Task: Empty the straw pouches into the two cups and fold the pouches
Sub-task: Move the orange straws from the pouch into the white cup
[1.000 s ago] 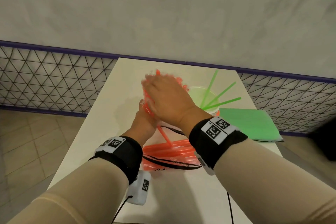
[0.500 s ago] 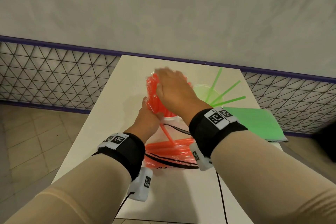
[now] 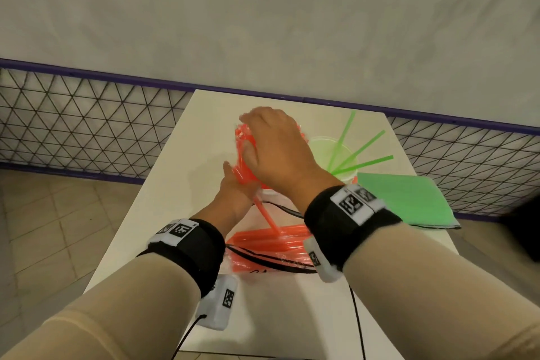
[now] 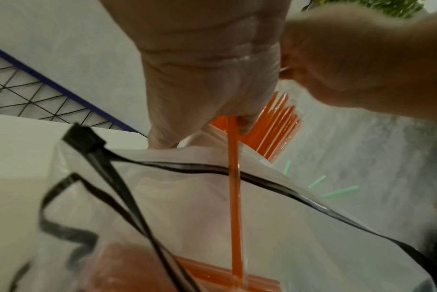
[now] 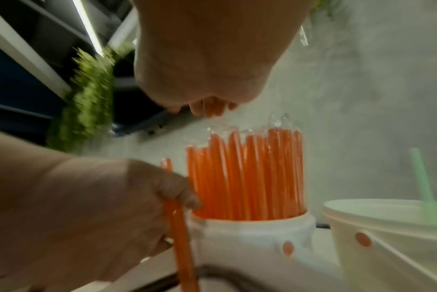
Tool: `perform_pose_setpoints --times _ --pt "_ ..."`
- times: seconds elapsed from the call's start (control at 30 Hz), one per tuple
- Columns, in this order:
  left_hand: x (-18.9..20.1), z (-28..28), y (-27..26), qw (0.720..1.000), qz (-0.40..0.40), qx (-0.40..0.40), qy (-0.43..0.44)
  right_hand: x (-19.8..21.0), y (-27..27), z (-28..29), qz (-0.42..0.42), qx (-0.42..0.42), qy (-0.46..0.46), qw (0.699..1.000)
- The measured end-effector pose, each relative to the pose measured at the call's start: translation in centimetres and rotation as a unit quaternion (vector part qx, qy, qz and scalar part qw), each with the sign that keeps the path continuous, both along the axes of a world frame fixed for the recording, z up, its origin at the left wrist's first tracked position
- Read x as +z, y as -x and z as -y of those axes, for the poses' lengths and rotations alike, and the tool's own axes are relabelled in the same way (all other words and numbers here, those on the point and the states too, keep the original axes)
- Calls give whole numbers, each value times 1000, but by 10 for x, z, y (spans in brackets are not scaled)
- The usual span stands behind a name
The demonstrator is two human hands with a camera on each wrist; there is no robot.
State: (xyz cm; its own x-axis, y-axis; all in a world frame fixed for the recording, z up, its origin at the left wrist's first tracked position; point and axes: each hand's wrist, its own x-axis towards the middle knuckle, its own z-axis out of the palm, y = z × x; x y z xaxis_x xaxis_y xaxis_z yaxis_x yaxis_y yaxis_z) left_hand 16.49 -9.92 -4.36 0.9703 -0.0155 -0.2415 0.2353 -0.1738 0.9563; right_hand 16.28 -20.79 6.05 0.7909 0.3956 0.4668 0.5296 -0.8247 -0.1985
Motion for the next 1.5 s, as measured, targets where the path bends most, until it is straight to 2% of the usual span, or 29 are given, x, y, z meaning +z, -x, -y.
perform_pose_setpoints --times 0.07,0.13,0.17,0.27,0.3,0.4,0.47,0.5,0.6,0.67,0.77,0.83,0.93,1.0,1.1,1.2,1.5 --pt "8 -3 5 995 -60 8 77 -12 27 2 38 38 -37 998" --pt "19 -4 16 990 -97 -11 99 -42 50 5 30 37 10 999" --pt "23 -6 22 992 -83 -27 93 -59 57 6 18 27 22 999" --pt "33 -6 45 993 -20 -19 117 -97 60 9 -67 -21 24 997" --pt "41 -4 52 993 -17 -31 111 -101 59 9 -106 -30 17 994" --pt "29 -1 54 987 -17 -69 146 -106 55 9 -215 -32 -40 975" --pt "21 -6 55 991 -11 -94 90 -99 54 10 -245 -18 -75 966" --pt "16 -14 55 994 -7 -108 34 -94 53 13 -271 -15 -81 959" --pt "-7 -41 50 989 -13 -104 -103 -89 47 28 -333 -11 5 943" --pt "-18 -52 48 964 -4 -162 -212 -99 45 39 -343 -13 98 934" --pt "-26 -55 45 904 2 -260 -340 -124 53 49 -353 -11 195 915" --pt "-26 -52 45 882 -10 -289 -372 -135 56 53 -358 -13 209 910" --pt "-25 -45 44 867 -39 -311 -389 -145 58 53 -356 -4 195 914" --pt "-23 -40 45 867 -51 -324 -374 -148 60 51 -350 4 207 914" --pt "-20 -34 44 869 -58 -336 -358 -148 66 44 -295 34 256 920" --pt "-18 -36 41 871 -69 -337 -349 -148 69 41 -274 28 244 930" --pt "-9 -47 32 922 -107 -295 -227 -153 60 58 -264 38 180 947"
